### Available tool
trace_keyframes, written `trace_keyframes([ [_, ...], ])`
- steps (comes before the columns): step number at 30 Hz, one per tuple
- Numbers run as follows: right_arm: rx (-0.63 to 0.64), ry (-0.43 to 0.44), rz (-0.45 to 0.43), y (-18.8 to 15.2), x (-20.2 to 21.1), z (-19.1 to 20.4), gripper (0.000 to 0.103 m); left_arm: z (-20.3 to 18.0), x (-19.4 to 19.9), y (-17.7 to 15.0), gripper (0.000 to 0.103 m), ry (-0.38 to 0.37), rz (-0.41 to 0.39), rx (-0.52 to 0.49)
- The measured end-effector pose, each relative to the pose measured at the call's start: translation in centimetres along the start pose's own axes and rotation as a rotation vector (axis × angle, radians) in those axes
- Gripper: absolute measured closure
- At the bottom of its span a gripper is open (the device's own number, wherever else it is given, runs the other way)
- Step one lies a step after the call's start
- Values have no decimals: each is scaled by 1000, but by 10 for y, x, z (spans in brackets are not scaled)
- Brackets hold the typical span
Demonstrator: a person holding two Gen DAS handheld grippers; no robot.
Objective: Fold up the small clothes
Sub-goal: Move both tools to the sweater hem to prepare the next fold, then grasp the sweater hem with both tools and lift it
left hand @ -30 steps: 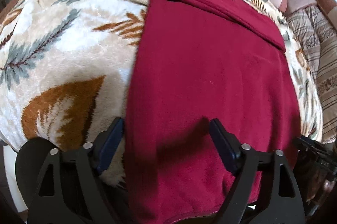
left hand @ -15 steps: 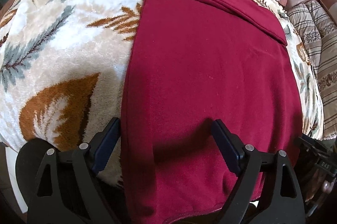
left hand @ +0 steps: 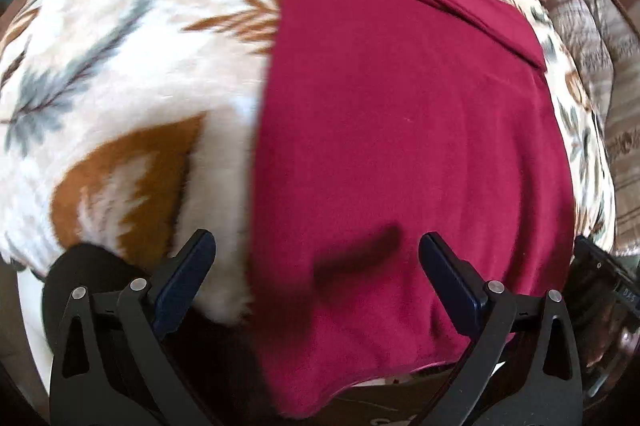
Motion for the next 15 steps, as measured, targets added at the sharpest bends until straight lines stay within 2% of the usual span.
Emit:
trace_keyframes([
  [4, -29, 18, 7, -7, 1, -9, 40, 14, 6, -1, 1, -10, -17, 52],
  [8, -49, 56, 50, -14, -9, -9, 40, 13, 2, -4, 1, 2, -3, 33],
  [12, -46, 81, 82, -19, -14, -1, 39, 7, 1, -3, 1, -55, 20, 72],
  [15, -83, 126, 88, -26, -20, 3, 39, 6, -4, -9, 1, -34, 35, 53],
])
Point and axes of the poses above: each gripper's, at about its wrist camera, not at the fingertips, and x roughly against the way its jaws point, z to its left, y to its top, the point moved 10 cm from there along -x, roughly the way its jaws point, and after that the axes turned 13 degrees about y, right-handed, at the moved point
